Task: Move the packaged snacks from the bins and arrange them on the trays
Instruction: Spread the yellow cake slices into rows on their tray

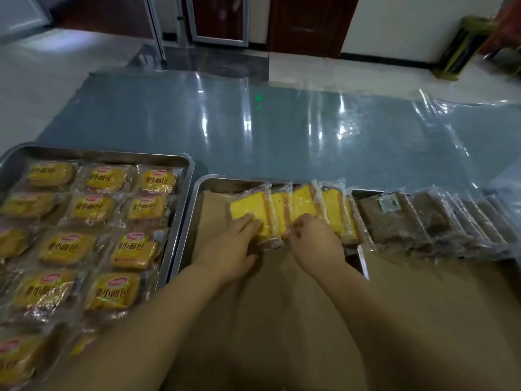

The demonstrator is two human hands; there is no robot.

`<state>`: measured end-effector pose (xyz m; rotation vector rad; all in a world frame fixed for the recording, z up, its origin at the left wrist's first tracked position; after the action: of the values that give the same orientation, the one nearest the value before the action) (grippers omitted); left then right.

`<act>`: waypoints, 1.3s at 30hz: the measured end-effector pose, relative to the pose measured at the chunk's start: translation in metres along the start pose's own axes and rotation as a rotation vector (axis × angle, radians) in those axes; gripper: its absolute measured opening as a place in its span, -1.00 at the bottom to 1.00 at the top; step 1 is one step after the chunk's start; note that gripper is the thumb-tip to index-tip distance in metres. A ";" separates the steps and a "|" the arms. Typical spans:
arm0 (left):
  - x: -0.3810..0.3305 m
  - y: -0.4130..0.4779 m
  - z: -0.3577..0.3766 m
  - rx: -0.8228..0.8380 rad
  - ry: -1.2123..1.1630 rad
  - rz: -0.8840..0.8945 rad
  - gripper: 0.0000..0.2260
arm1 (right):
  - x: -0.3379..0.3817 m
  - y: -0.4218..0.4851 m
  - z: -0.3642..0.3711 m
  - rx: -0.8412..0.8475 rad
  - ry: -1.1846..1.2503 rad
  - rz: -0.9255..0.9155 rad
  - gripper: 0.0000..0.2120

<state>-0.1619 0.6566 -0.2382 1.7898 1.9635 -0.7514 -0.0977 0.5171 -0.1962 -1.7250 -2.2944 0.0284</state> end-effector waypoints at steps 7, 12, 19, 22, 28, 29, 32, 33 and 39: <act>-0.010 -0.024 -0.003 -0.013 0.179 -0.031 -0.42 | 0.002 -0.006 0.002 0.020 0.161 -0.001 -0.81; -0.015 -0.057 0.005 0.042 0.331 -0.057 -0.54 | -0.015 -0.031 -0.010 -0.089 0.393 -0.016 -0.75; -0.033 -0.103 0.026 0.057 0.375 -0.083 -0.54 | -0.065 -0.079 -0.020 -0.269 0.519 0.041 -0.70; -0.035 -0.120 0.027 -0.001 0.344 -0.042 -0.57 | -0.086 -0.092 -0.019 -0.244 0.612 0.143 -0.60; -0.019 -0.142 0.034 0.030 0.272 -0.082 -0.52 | -0.099 -0.120 -0.024 -0.302 0.633 0.080 -0.69; -0.020 -0.145 0.031 0.013 0.289 -0.088 -0.53 | -0.094 -0.128 -0.032 -0.354 0.604 -0.001 -0.70; -0.018 -0.149 0.027 -0.014 0.357 -0.131 -0.53 | -0.074 -0.146 -0.039 -0.406 0.399 -0.314 -0.81; -0.017 -0.151 0.026 -0.021 0.374 -0.146 -0.53 | -0.069 -0.151 -0.034 -0.376 0.314 -0.387 -0.82; -0.022 -0.163 0.029 -0.086 0.331 -0.115 -0.58 | -0.068 -0.162 -0.005 -0.227 0.081 -0.337 -0.82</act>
<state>-0.3231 0.6139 -0.2255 1.8576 2.2873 -0.4147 -0.2313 0.4052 -0.1767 -1.3784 -2.5748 -0.3733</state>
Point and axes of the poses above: each hand's wrist, its own y-axis towards the middle knuckle, its own z-axis out of the palm, x = y × z, the point moved 9 cm from there along y, towards the middle knuckle, and after that the axes turned 14 degrees about -y, right-handed, at the moved point
